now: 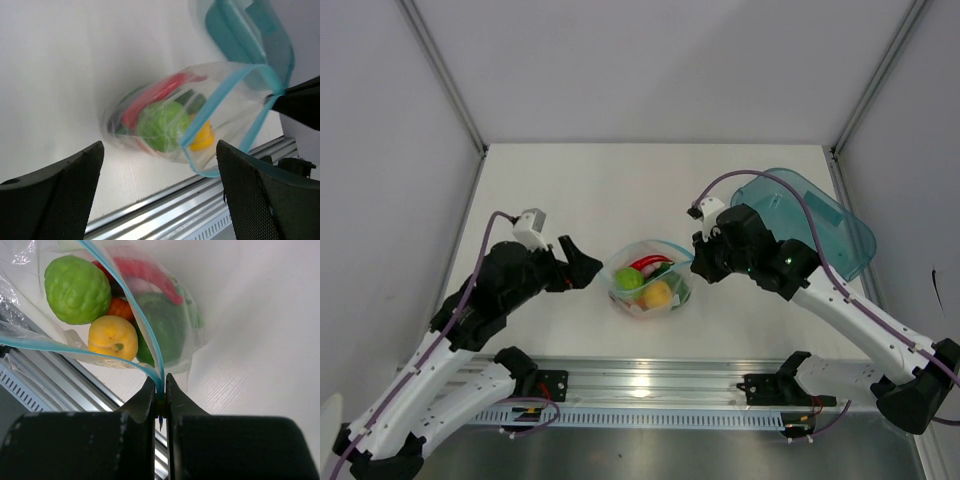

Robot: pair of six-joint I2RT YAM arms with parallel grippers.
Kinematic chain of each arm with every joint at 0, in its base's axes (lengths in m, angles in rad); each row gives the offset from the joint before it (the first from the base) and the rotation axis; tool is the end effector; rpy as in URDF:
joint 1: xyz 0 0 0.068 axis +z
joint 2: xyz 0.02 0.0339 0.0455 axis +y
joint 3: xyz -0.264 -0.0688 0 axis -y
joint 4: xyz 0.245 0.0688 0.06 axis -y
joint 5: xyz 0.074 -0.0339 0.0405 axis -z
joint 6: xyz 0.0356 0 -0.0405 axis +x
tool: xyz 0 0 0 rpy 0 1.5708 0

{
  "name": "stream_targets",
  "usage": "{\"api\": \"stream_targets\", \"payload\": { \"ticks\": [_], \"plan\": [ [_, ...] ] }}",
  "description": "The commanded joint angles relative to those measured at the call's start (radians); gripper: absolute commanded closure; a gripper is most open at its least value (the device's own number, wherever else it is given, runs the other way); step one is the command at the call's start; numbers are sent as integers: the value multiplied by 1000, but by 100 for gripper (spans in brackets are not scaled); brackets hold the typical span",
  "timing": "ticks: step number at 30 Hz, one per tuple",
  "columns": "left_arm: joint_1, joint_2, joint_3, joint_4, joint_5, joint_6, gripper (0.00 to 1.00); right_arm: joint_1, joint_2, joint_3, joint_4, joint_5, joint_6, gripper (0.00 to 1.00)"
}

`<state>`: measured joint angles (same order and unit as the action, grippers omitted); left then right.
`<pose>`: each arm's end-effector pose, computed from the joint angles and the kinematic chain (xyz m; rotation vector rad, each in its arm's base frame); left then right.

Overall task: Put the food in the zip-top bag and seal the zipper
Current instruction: Adjust the zipper food storage bag at the center of the board.

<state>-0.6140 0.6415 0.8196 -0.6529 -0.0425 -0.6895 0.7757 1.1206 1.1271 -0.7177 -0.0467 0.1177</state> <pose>0.1124 -0.0774 0.3238 -0.1082 2.1314 -0.7540 0.1650 0.1641 0.3413 -0.7783 2.2022 0.5117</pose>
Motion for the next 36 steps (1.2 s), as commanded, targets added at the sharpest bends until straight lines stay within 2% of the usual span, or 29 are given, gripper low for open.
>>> {"api": "stream_targets", "payload": {
  "ticks": [1, 3, 7, 9, 13, 15, 21, 27, 30, 36],
  "plan": [
    [7, -19, 98, 106, 33, 181, 3, 0, 1, 25, -3, -33, -21, 100],
    [7, 7, 133, 171, 206, 234, 1, 4, -1, 26, -5, -44, -20, 100],
    [3, 104, 197, 308, 439, 347, 0, 5, -5, 39, -15, -64, -23, 100],
    [-1, 205, 283, 302, 540, 389, 1, 0, 2, 56, -29, -80, -23, 100],
    [-47, 328, 357, 346, 683, 478, 0, -4, 16, 82, -54, -94, -12, 100],
    [-96, 363, 395, 357, 707, 536, 1, -7, 18, 92, -54, -108, -3, 100],
    [-193, 471, 440, 329, 757, 874, 1, -16, 22, 100, -31, -193, 23, 100],
    [-197, 526, 434, 260, 754, 1044, 1, -21, 18, 92, -23, -220, 28, 100],
    [-198, 534, 388, 320, 708, 1100, 0, -27, 7, 89, -9, -238, 34, 100],
    [-197, 584, 381, 323, 757, 1212, 1, -41, 5, 91, -6, -246, 33, 100]
  ]
}}
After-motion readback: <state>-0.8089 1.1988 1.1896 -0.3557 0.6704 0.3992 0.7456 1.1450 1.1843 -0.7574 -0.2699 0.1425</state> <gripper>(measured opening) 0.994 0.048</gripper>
